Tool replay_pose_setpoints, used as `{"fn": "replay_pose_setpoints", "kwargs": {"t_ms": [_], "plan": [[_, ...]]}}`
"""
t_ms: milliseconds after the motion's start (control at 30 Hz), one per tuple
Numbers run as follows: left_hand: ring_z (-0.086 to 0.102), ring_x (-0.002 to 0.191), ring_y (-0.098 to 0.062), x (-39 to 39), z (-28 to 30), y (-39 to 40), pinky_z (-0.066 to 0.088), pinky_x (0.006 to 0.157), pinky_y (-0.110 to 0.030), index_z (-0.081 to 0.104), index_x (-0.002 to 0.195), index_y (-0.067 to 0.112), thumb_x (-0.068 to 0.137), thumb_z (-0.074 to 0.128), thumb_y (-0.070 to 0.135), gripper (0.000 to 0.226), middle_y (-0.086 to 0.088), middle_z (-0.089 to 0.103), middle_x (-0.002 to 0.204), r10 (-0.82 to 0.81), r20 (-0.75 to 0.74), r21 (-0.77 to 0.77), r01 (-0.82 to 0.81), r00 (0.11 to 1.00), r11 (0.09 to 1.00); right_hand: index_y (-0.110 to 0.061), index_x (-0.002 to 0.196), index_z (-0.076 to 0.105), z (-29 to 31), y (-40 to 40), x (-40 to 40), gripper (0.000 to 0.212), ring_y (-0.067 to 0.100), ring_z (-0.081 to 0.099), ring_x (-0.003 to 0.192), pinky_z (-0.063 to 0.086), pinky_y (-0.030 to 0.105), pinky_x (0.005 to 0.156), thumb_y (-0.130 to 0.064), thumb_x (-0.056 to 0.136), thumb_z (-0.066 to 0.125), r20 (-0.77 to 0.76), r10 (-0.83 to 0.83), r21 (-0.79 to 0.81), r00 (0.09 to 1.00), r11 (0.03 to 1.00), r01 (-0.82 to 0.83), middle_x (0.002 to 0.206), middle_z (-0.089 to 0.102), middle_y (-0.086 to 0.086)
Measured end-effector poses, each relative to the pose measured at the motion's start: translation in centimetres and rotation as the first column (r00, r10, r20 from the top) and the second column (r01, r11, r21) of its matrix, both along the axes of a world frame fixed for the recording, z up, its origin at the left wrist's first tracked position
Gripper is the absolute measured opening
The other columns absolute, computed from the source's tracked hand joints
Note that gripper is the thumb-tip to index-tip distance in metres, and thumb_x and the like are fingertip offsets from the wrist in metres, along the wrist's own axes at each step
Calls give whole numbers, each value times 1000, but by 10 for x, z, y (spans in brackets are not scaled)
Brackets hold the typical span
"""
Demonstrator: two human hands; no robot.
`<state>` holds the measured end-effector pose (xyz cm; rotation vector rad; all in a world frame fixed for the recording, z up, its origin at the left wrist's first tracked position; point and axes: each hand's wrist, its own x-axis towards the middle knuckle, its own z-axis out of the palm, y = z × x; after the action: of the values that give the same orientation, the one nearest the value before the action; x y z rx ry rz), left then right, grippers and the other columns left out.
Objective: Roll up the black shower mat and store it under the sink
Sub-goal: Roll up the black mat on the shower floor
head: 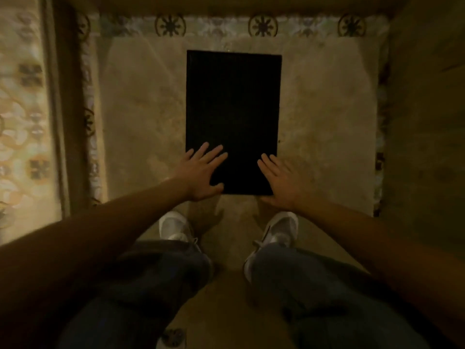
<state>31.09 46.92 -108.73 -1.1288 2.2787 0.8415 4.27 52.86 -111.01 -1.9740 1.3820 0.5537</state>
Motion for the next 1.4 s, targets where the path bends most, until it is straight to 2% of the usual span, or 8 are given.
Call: {"fn": "replay_pose_setpoints", "kwargs": {"t_ms": [167, 267, 533, 800, 967, 1167, 1267, 1400], "plan": [[2, 149, -28, 3, -69, -9, 14, 120, -49, -5, 154, 30, 89, 45, 63, 88, 3, -4, 164, -277, 54, 9, 277, 959, 961, -15, 155, -13, -75, -19, -13, 110, 24, -12, 151, 4, 44, 123, -67, 86, 56, -2, 302, -75, 953, 950, -302, 164, -18, 8], [33, 134, -27, 1, -96, -10, 34, 107, -45, 13, 153, 24, 88, 47, 61, 82, -6, 25, 154, -303, 37, -71, 305, 952, 950, -21, 157, -1, -104, -32, -16, 107, 29, 0, 151, 17, 45, 120, -70, 83, 58, 50, 352, -105, 935, 933, -346, 164, -15, 11], [35, 122, -28, 10, -148, 5, 39, 92, -42, 17, 139, 16, 76, 58, 68, 92, -11, 24, 141, -507, 102, -200, 517, 856, 833, -15, 144, 34, -134, -34, -8, 109, 38, 42, 120, 43, 49, 92, -79, 61, 64, -41, 550, -298, 834, 790, -536, 143, 36, 21], [39, 114, -30, 8, -150, 11, 44, 80, -43, 20, 136, 14, 75, 62, 57, 85, -14, 25, 137, -547, 84, -238, 550, 833, 801, -12, 151, 21, -134, -27, -21, 101, 23, 50, 100, 53, 35, 68, -65, 75, 61, 180, 507, -243, 843, 853, -461, 131, 35, 9], [50, 104, -23, 10, -139, -3, 48, 67, -37, 30, 138, 15, 91, 46, 43, 57, -9, 40, 130, -582, 62, -224, 579, 811, 784, -10, 136, 49, -122, -30, -23, 56, 20, 51, 69, 42, 29, 60, -41, 90, 59, 270, 475, -224, 837, 877, -426, 130, 46, 13], [54, 89, -21, 22, -142, -8, 52, 64, -37, -19, 147, 36, 91, 52, 22, 91, -3, 31, 133, -450, -105, -188, 427, 887, 885, -10, 137, 49, -119, -38, -35, 35, -3, 53, 74, 35, 11, 64, -17, 102, 47, 419, 210, -107, 883, 978, -181, 103, 58, -4], [50, 107, -23, 25, -140, -8, 53, 63, -36, -11, 146, 35, 91, 50, 18, 84, -7, 26, 140, -494, -75, -226, 468, 866, 854, -23, 140, 43, -118, -45, -38, 38, 6, 54, 78, 43, 17, 65, -13, 103, 44, 479, 70, -82, 875, 996, -35, 102, 57, 0], [58, 104, -35, 25, -132, -22, 56, 66, -42, 31, 147, 18, 88, 40, 13, 61, -25, 50, 132, -574, -32, -455, 500, 818, 737, -28, 129, 58, -116, -48, -36, 40, 12, 50, 77, 47, 30, 60, -7, 95, 54, 393, 255, -285, 883, 947, -147, 121, 50, 7]]}}
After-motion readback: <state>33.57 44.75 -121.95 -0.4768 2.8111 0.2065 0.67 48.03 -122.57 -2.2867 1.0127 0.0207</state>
